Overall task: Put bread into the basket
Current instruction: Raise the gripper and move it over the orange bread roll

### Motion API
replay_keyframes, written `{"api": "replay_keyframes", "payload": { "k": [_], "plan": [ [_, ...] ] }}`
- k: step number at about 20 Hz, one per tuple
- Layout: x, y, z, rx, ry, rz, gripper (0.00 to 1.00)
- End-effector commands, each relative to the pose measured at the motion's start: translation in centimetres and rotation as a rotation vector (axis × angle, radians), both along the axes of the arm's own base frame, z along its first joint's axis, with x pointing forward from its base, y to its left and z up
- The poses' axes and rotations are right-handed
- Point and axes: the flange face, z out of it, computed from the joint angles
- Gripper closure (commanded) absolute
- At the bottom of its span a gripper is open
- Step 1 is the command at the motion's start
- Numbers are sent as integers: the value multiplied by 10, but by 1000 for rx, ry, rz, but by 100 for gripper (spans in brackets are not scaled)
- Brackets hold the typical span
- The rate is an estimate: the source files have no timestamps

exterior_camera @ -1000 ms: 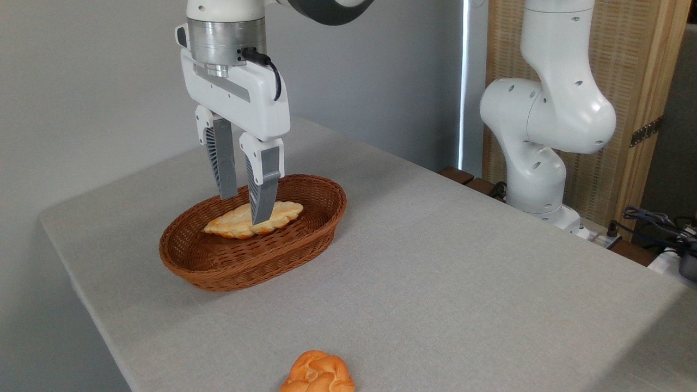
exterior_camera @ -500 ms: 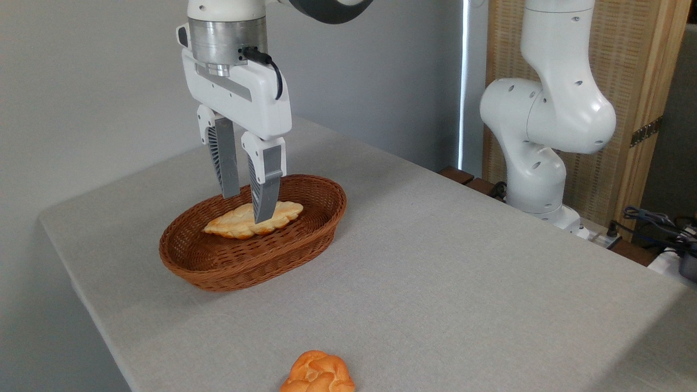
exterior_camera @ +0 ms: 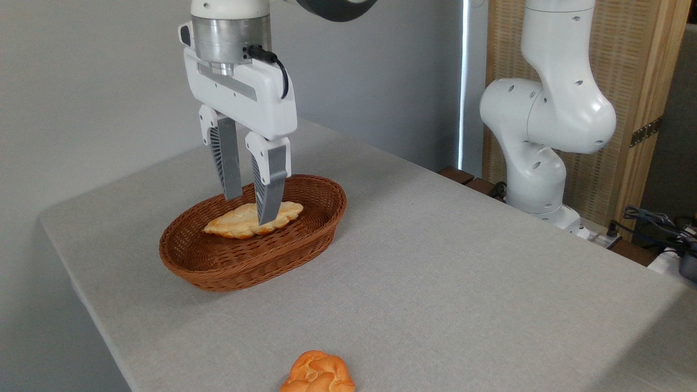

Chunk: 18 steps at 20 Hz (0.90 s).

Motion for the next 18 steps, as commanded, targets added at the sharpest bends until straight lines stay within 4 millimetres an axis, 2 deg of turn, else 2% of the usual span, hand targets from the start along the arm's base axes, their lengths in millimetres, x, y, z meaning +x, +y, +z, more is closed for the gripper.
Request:
{"api": "replay_keyframes", "payload": {
  "k": [1,4,8,10,13,16,18],
  "plan": [
    [0,13,-22,-10,8,37,0],
    [5,22,-49,-13,18,53,0],
    [15,63,-75,-13,-46,125,0],
    [23,71,-88,-9,-51,136,0],
    [30,113,-95,6,-87,200,0],
    [36,140,-113,76,-94,207,0],
    [35,160,-114,108,-100,224,0]
  ]
}}
